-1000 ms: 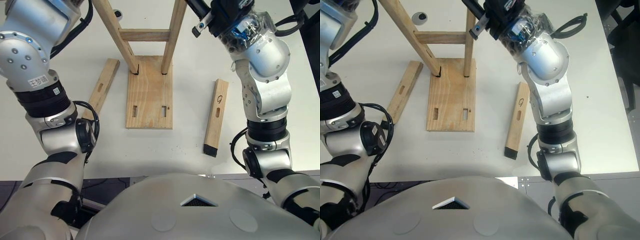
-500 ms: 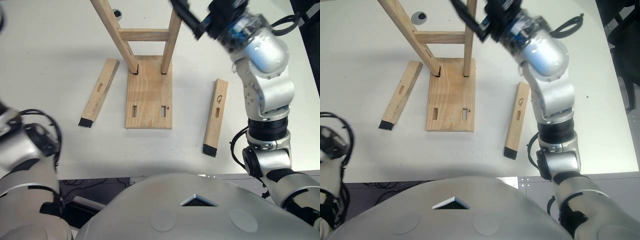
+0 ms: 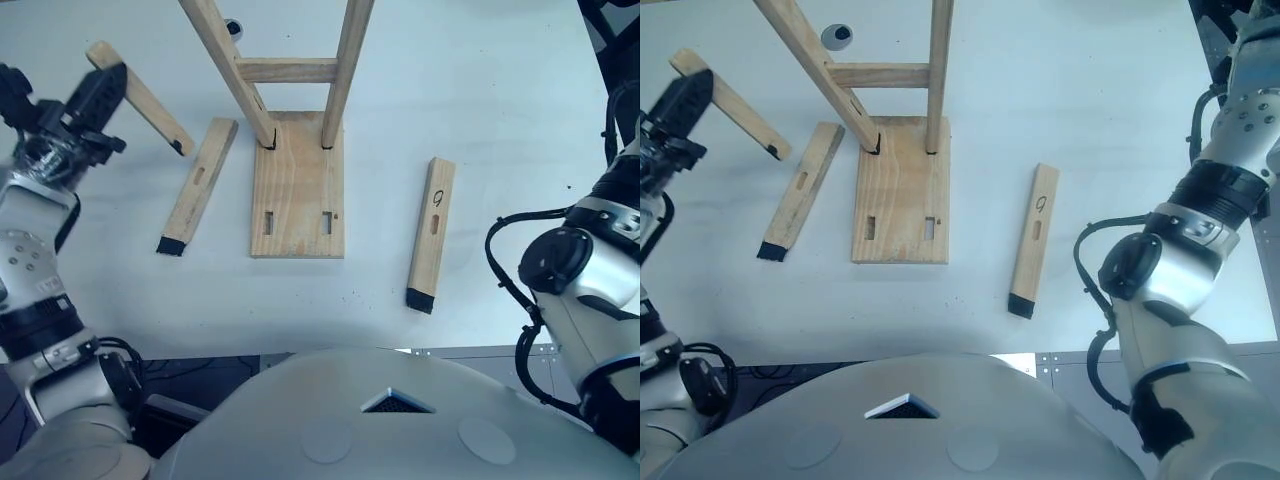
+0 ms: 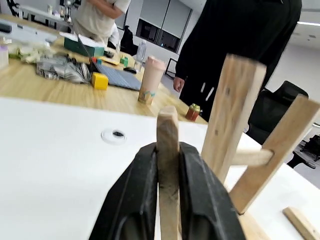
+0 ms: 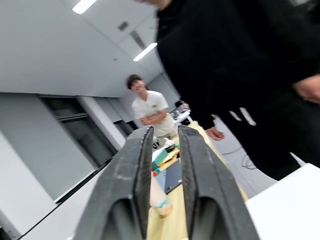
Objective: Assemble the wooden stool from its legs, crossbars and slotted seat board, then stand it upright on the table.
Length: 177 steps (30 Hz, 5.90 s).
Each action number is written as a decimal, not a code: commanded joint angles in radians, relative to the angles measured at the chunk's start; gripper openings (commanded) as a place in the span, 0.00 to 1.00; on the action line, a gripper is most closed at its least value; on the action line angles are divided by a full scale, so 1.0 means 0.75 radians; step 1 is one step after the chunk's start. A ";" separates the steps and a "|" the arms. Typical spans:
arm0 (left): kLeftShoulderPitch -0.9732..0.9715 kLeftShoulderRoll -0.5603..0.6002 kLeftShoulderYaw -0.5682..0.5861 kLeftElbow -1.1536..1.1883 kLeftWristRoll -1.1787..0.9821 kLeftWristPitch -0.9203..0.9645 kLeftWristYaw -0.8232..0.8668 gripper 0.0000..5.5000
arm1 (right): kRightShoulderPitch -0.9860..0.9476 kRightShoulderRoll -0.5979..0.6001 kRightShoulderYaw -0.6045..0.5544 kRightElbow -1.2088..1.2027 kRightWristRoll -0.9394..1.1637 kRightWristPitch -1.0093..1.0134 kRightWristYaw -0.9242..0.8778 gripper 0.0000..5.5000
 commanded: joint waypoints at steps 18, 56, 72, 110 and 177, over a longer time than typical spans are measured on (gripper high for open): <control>0.075 -0.198 0.020 0.235 0.120 -0.320 -0.067 0.07 | -0.229 -0.091 0.108 0.458 -0.168 -0.129 0.179 0.00; 0.258 -0.293 -0.359 0.588 0.729 -0.956 -0.129 0.07 | -0.179 -0.057 0.162 0.487 -0.209 -0.180 0.204 0.00; 0.464 -0.187 -0.320 0.863 0.664 -1.289 -0.177 0.07 | -0.129 -0.042 0.182 0.468 -0.238 -0.194 0.199 0.00; 0.524 0.086 -0.258 0.441 0.545 -0.870 -0.169 0.33 | -0.045 -0.006 0.214 0.416 -0.291 -0.209 0.170 0.00; -0.338 -0.164 -0.566 -0.381 -0.239 0.085 -0.171 0.36 | -0.262 0.003 0.334 -0.138 0.591 1.365 0.892 0.84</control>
